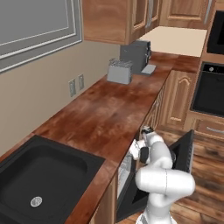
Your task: Open the dishwasher door and pull out the top rack.
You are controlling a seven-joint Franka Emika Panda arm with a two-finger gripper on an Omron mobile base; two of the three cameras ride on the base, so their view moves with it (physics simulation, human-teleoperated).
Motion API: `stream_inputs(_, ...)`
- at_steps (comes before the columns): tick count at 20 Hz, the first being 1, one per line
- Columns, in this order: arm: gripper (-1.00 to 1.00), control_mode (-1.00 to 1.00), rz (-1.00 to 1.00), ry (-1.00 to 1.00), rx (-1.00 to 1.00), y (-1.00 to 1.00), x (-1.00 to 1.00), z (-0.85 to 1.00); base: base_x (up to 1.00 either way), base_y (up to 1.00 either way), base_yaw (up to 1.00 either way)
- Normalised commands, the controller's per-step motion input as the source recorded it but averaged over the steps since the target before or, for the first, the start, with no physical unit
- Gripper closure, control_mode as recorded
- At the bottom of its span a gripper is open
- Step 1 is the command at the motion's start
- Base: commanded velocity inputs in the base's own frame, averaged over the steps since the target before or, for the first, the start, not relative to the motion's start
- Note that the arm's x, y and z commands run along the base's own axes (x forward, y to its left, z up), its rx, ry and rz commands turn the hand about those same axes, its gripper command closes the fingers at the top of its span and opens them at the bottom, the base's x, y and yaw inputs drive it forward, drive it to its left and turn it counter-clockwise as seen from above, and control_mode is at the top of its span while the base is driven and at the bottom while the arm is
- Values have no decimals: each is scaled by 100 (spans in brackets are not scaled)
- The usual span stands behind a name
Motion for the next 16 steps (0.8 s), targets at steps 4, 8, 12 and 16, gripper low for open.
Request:
stream_inputs(4,-100,-100,-3,-22,-92,100,17,-93,0,0,0)
stream_inputs(8,-100,-100,-2,-8,-83,35,-16,-100,0,0,0)
stream_inputs(12,-100,-100,-1,-4,-65,-39,-71,-100,0,0,0)
stream_inputs(16,-100,-100,-6,-2,-57,-56,-79,-100,0,0,0)
